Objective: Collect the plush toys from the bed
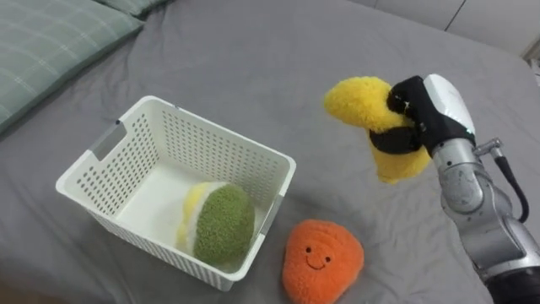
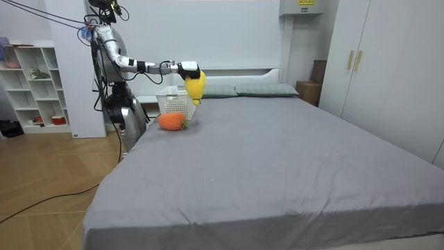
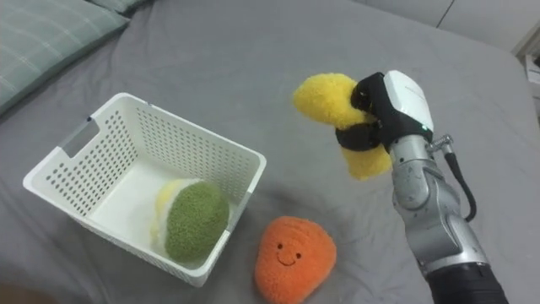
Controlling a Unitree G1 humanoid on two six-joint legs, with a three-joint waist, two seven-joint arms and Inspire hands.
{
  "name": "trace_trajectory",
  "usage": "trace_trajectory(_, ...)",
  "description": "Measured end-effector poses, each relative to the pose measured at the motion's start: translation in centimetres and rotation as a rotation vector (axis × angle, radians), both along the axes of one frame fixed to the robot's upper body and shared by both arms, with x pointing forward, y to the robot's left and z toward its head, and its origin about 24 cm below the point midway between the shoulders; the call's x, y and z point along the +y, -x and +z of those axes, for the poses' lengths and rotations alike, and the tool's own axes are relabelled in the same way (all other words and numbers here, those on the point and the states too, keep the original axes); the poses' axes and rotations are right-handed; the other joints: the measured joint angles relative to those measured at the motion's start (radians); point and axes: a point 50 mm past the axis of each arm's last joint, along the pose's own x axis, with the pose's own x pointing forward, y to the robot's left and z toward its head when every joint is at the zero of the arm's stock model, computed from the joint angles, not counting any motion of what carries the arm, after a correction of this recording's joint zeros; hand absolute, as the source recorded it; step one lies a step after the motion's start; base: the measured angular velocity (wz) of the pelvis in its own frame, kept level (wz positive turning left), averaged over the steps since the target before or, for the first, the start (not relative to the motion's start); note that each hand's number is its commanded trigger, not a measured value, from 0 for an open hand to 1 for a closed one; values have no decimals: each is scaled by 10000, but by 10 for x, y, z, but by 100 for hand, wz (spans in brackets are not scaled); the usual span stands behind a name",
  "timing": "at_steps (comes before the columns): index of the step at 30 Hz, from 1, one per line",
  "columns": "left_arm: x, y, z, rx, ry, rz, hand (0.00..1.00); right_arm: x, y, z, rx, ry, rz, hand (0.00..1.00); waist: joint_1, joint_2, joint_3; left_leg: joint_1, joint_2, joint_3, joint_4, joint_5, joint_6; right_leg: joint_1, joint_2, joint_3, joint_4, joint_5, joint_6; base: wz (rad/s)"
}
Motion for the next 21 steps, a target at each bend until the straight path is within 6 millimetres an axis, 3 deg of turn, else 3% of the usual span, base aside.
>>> trace_trajectory(4,-2,-4,0,-85,40,-30,0,11,1,18,-705,-128,486,100,104,31,22,88,33,40,-88,0,0,19,12,-2,20,1,0,-2)
trace_trajectory(11,-4,-4,0,-89,91,-74,0,26,2,24,-830,-734,849,100,276,127,77,128,55,35,-141,-5,4,-3,7,27,40,2,0,-2)
trace_trajectory(21,-16,-12,-3,-227,414,-237,0,66,-3,39,-1059,-1346,2186,100,750,136,67,139,50,35,-150,-5,0,-7,49,69,32,3,-2,-1)
